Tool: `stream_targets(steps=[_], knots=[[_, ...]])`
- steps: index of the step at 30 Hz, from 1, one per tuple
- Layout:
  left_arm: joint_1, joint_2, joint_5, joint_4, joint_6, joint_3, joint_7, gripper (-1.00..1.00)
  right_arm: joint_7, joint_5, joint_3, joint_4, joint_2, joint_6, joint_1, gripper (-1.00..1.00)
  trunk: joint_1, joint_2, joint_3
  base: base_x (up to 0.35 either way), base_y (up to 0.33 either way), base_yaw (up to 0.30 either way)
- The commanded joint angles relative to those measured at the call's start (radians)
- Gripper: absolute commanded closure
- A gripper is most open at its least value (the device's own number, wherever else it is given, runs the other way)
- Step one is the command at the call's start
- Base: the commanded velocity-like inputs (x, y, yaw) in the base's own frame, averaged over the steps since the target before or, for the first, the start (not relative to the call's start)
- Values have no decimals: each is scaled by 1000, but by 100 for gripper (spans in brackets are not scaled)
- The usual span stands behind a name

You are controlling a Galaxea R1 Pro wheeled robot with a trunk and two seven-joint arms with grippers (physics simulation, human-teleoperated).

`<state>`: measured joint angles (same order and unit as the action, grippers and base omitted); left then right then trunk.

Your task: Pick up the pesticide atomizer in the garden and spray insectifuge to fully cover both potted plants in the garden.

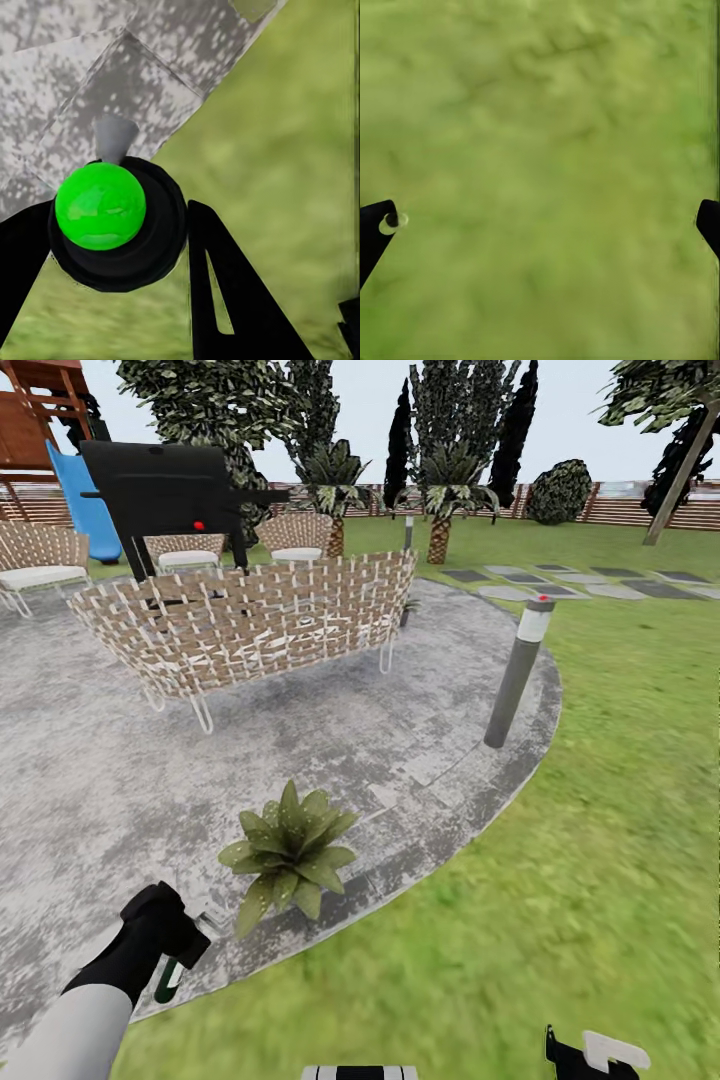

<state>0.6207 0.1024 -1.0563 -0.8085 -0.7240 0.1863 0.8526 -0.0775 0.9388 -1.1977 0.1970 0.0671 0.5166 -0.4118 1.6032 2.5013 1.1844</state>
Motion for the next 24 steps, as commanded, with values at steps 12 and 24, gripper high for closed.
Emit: stream_targets(steps=[12,24], knots=[[-2,2,-8,-14,-5,4,2,100,-7,11,-3,-4,0,3,-1,-100,0,0,1,-123,-218,88],[-2,-3,73,-17,-6,9,2,100,-7,11,-3,-4,-1,3,-1,-100,0,0,1,-104,-219,143]])
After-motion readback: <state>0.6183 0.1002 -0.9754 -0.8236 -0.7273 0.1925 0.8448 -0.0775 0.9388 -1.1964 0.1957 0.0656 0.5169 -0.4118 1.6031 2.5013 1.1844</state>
